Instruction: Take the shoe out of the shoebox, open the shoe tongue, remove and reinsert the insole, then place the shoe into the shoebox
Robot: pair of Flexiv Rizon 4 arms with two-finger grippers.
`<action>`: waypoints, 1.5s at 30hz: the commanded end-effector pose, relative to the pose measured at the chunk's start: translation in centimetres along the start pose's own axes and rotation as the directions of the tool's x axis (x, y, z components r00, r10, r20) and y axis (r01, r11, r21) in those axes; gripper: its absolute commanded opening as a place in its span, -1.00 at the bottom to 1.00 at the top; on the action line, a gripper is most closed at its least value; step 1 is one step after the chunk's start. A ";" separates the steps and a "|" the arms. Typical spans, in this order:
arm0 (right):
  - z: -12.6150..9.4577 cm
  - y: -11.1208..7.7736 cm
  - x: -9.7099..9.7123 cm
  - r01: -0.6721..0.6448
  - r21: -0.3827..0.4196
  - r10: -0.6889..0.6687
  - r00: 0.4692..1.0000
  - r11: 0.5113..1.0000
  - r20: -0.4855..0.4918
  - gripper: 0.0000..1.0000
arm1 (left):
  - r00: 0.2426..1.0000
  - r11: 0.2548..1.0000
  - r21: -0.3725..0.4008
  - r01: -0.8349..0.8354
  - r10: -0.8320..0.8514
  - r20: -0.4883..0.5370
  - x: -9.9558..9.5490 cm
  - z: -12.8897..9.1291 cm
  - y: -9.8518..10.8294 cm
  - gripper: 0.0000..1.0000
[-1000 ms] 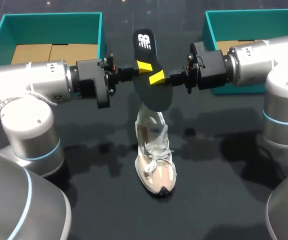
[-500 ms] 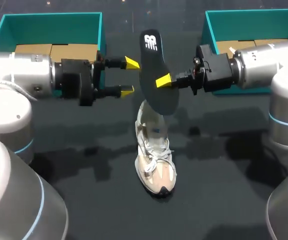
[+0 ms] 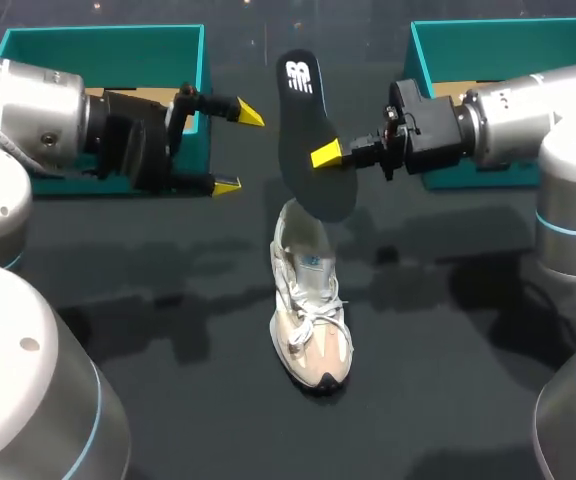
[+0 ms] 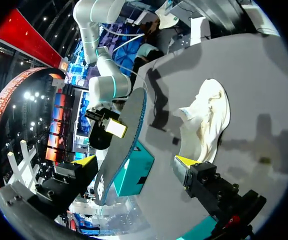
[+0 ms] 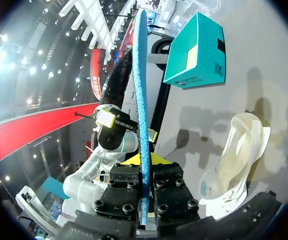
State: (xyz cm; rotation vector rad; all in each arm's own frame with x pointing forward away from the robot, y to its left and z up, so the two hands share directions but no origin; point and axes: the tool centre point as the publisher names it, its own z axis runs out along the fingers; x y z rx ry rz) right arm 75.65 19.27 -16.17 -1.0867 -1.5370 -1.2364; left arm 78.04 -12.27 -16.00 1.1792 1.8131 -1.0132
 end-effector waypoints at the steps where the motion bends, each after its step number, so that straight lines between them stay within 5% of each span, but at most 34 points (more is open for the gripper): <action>1: 0.7 0.5 -0.8 0.028 -0.014 -0.028 1.000 1.000 -0.007 -1.00 | 0.951 0.974 -0.104 0.203 -0.221 -0.217 0.3 -0.3 0.2 1.00; 6: 0.8 1.2 -1.8 0.080 -0.048 -0.079 0.996 0.996 0.040 -1.00 | 0.810 0.907 -0.214 0.362 -0.420 -0.408 1.3 -1.3 0.3 1.00; 22: 0.6 1.4 -2.3 0.110 -0.099 -0.111 0.994 0.989 -0.006 -1.00 | 0.810 0.907 -0.214 0.362 -0.420 -0.408 1.3 -1.3 0.3 1.00; 34: 0.8 1.8 -4.4 0.217 -0.086 -0.216 0.976 0.972 0.024 -1.00 | 0.563 0.626 -0.503 0.596 -0.772 -0.294 6.1 -1.3 -0.8 1.00; 45: 0.8 1.8 -4.4 0.217 -0.086 -0.216 0.976 0.972 0.024 -1.00 | 0.563 0.626 -0.503 0.596 -0.772 -0.294 6.1 -1.3 -0.8 1.00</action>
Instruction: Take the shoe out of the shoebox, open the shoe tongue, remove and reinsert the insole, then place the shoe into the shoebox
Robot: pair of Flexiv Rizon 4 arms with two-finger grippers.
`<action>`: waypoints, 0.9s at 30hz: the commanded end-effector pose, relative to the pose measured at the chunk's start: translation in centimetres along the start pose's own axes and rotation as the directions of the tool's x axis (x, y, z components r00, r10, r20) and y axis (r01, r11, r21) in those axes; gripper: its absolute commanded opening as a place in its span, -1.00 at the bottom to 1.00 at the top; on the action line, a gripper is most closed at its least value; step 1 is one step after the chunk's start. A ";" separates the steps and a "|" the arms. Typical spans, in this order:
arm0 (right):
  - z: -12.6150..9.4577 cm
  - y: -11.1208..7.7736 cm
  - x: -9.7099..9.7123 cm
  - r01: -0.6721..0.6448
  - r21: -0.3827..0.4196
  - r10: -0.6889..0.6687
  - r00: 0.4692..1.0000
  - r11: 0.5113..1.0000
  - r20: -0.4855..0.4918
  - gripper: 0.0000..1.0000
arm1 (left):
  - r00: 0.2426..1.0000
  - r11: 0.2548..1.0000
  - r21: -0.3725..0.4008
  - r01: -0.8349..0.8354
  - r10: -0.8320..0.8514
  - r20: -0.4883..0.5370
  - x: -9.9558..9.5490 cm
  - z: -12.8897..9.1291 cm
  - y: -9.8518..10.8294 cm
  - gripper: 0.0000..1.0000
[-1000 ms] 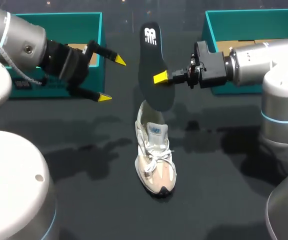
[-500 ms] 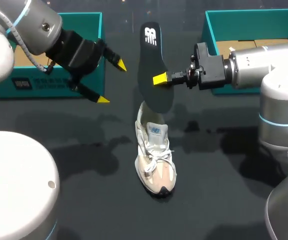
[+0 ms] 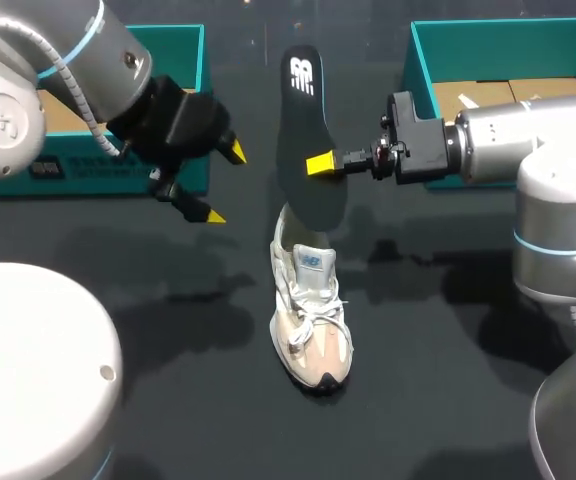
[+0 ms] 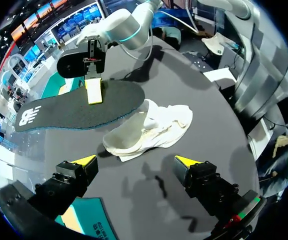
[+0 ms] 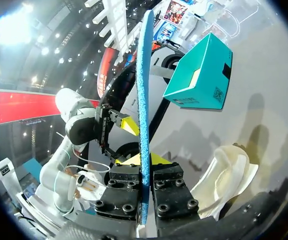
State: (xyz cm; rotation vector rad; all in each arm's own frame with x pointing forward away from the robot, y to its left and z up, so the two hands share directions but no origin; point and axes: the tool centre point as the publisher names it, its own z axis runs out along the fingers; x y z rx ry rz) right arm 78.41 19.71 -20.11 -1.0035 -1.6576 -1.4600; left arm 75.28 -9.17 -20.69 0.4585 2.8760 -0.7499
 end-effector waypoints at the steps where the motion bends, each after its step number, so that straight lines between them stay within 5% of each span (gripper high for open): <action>1: 0.1 0.0 0.0 0.000 0.000 0.000 1.000 1.000 0.002 -1.00 | 1.000 1.000 -0.002 -0.001 0.001 0.000 0.1 -0.1 0.0 1.00; 15: 0.8 1.2 -3.7 0.104 -0.065 -0.106 0.994 0.992 -0.026 -1.00 | 0.988 0.994 -0.020 0.103 -0.104 -0.111 -0.8 6.6 3.4 1.00; 27: 0.4 1.2 -4.0 0.116 -0.080 -0.114 0.993 0.990 0.026 -1.00 | 0.986 0.992 0.007 0.122 -0.120 -0.119 -1.1 7.5 3.7 1.00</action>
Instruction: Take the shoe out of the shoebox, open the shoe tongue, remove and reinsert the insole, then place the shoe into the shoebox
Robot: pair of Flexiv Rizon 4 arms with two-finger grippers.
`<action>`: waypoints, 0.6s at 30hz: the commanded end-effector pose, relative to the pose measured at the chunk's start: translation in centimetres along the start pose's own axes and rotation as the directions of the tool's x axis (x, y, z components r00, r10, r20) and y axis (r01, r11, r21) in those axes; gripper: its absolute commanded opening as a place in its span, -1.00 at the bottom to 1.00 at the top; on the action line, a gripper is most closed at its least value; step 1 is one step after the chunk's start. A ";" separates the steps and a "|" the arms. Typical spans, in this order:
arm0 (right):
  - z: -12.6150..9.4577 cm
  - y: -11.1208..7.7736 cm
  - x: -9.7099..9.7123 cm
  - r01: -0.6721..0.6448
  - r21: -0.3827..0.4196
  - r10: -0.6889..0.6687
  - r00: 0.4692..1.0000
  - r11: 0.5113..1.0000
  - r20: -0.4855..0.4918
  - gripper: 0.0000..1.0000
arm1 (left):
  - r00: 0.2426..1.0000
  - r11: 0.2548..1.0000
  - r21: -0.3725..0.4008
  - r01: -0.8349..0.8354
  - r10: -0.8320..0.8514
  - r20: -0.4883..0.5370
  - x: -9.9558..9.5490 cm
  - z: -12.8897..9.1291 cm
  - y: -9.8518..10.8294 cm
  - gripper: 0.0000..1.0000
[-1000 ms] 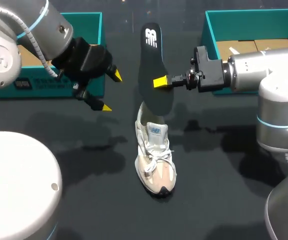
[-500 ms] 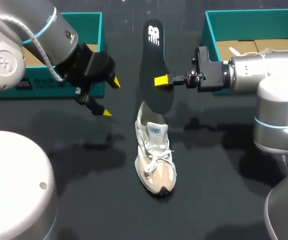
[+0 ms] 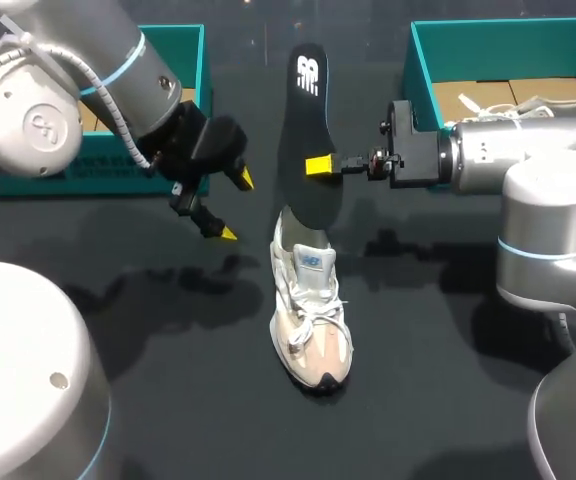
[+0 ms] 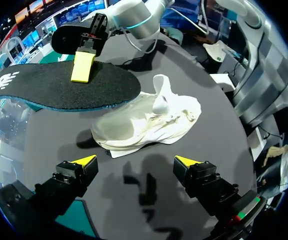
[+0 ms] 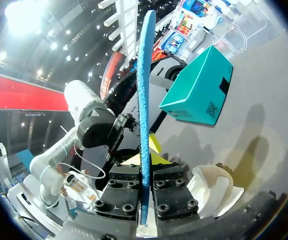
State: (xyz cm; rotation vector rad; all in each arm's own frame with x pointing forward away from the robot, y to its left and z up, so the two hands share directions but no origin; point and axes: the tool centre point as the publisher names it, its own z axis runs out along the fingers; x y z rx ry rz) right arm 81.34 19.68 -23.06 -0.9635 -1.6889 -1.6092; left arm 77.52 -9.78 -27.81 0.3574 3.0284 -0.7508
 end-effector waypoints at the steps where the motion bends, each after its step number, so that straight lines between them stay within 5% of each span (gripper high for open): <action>1: 0.3 -0.1 -0.5 0.006 0.001 -0.006 1.000 1.000 0.027 -1.00 | 1.000 1.000 0.020 0.019 -0.019 -0.002 -0.6 1.3 0.3 1.00; 18: 1.7 -1.0 -3.8 0.080 -0.010 -0.080 0.996 0.997 -0.048 -1.00 | 1.000 1.000 0.013 0.014 -0.014 -0.020 -1.0 5.2 1.0 1.00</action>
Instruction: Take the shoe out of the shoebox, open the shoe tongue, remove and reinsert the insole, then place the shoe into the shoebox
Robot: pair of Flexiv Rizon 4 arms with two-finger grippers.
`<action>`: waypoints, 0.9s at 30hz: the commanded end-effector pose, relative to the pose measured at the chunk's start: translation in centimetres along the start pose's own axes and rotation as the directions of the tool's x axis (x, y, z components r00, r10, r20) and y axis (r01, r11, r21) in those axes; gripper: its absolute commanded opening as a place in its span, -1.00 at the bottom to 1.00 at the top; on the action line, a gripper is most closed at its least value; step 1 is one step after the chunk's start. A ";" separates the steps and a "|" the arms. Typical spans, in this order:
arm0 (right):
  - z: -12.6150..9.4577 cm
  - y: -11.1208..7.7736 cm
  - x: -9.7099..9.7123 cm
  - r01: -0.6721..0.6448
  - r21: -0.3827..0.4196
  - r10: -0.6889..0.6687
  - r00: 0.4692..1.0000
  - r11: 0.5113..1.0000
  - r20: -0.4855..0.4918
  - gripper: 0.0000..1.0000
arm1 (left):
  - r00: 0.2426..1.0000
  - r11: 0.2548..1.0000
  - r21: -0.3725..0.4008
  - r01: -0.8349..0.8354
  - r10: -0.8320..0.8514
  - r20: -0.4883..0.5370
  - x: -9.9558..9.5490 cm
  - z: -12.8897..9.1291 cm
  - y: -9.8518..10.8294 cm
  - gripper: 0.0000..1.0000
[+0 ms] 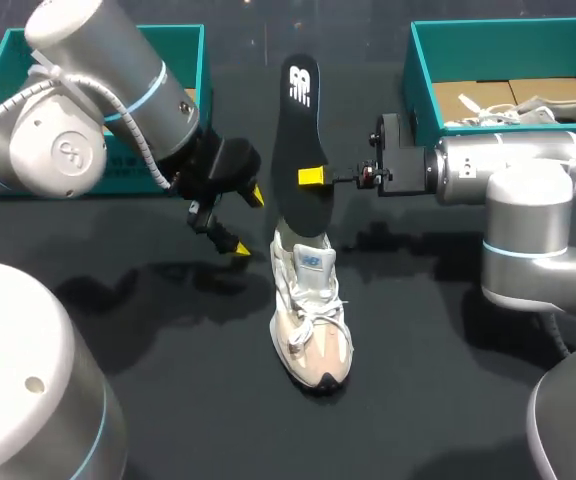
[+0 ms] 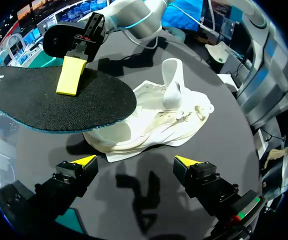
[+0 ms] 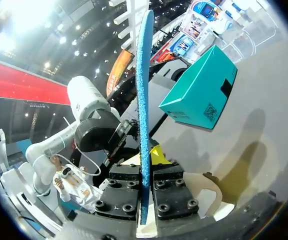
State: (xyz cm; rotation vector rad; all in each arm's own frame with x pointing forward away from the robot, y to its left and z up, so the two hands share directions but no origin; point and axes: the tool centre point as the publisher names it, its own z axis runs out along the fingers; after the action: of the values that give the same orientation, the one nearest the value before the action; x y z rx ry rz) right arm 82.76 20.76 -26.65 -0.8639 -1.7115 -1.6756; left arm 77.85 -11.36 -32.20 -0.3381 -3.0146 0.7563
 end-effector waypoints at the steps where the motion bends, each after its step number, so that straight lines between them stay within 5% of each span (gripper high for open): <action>1: 0.2 -0.2 -0.2 0.000 -0.003 0.000 1.000 1.000 -0.001 -1.00 | 1.000 1.000 0.006 -0.001 0.001 -0.007 -0.6 0.6 0.2 1.00; 27: 1.5 0.0 -1.0 0.114 -0.028 -0.115 0.992 0.993 -0.055 -1.00 | 0.999 0.998 0.033 0.052 -0.052 0.000 -1.7 4.3 0.5 1.00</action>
State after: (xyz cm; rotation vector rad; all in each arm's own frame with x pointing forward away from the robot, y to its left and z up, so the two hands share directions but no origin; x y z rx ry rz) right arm 83.43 22.01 -27.41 -0.7359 -1.7349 -1.7805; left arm 79.22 -13.10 -35.87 -0.2546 -2.9969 0.7983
